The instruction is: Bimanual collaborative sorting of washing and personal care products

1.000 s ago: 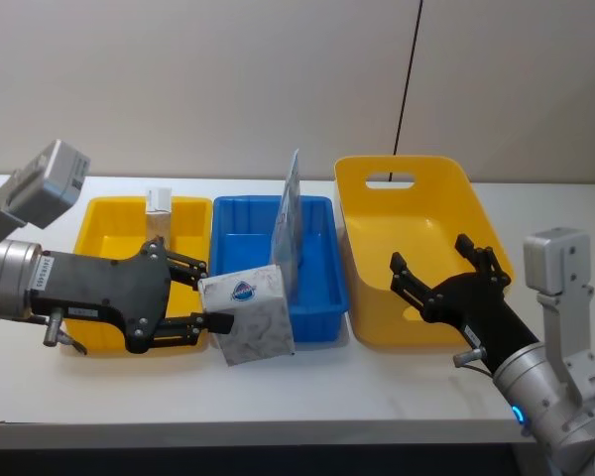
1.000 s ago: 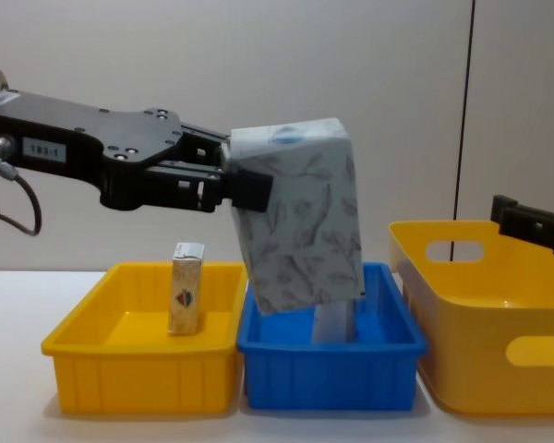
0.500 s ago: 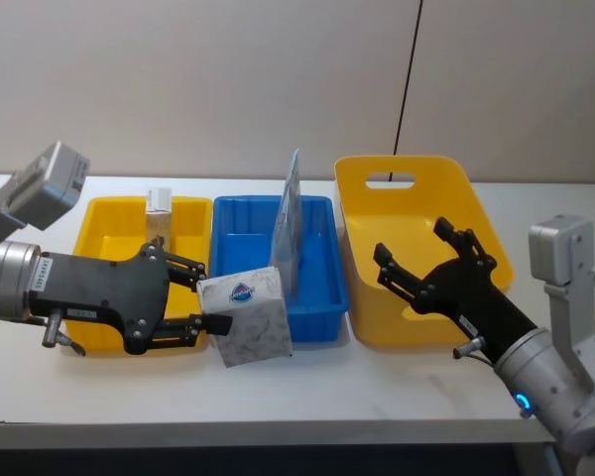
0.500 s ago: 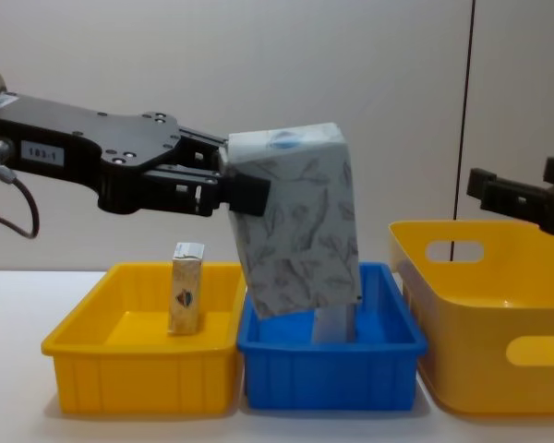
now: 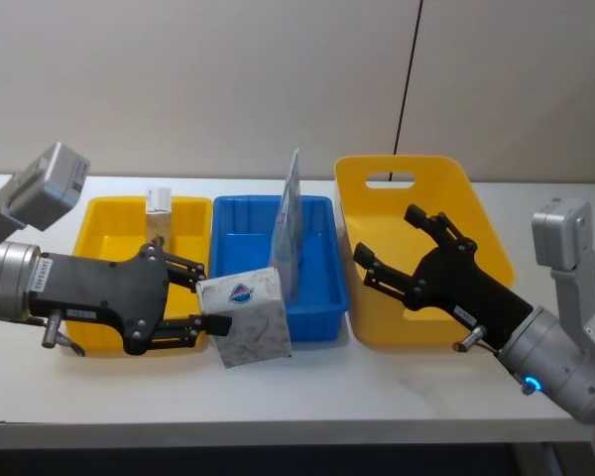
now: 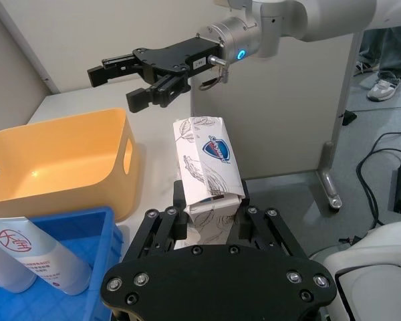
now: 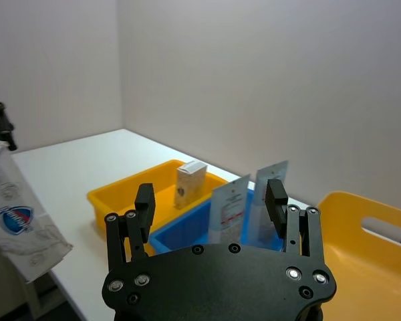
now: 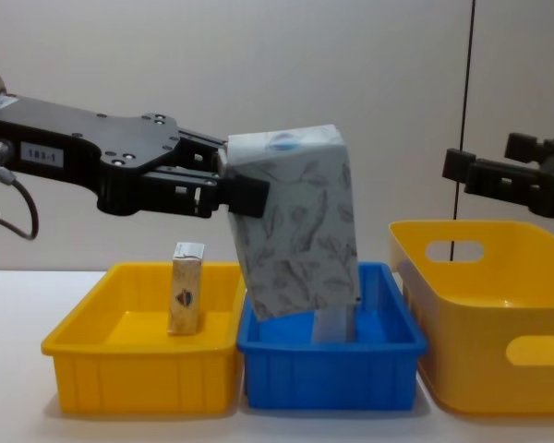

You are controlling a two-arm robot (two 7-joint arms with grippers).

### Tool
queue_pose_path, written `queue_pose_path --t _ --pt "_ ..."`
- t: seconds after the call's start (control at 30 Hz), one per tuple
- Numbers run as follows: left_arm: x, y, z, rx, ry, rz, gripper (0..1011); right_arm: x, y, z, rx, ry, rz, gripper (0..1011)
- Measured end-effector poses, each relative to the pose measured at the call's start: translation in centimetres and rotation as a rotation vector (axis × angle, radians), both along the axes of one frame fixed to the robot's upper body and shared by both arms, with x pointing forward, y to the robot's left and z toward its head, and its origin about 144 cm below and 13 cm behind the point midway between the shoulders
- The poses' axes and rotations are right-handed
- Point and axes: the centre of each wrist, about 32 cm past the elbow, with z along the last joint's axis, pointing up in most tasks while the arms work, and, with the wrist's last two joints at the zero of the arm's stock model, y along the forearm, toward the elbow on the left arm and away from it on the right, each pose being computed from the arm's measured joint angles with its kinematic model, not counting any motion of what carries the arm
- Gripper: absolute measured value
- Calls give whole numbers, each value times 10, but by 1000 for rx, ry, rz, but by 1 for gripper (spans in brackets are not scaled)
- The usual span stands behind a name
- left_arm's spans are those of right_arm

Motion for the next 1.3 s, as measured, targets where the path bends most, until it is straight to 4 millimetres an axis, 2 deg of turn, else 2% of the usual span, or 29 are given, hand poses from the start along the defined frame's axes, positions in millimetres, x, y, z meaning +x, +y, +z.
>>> queue_pose_path --t 0.63,1.07,1.3 --pt "0 0 0 0 0 0 352 35 -32 15 -89 -16 311 1000" --pt "0 0 0 0 0 0 352 49 -51 24 -157 9 523 1000" --pt "0 0 0 0 0 0 352 53 -54 26 -180 27 606 1000"
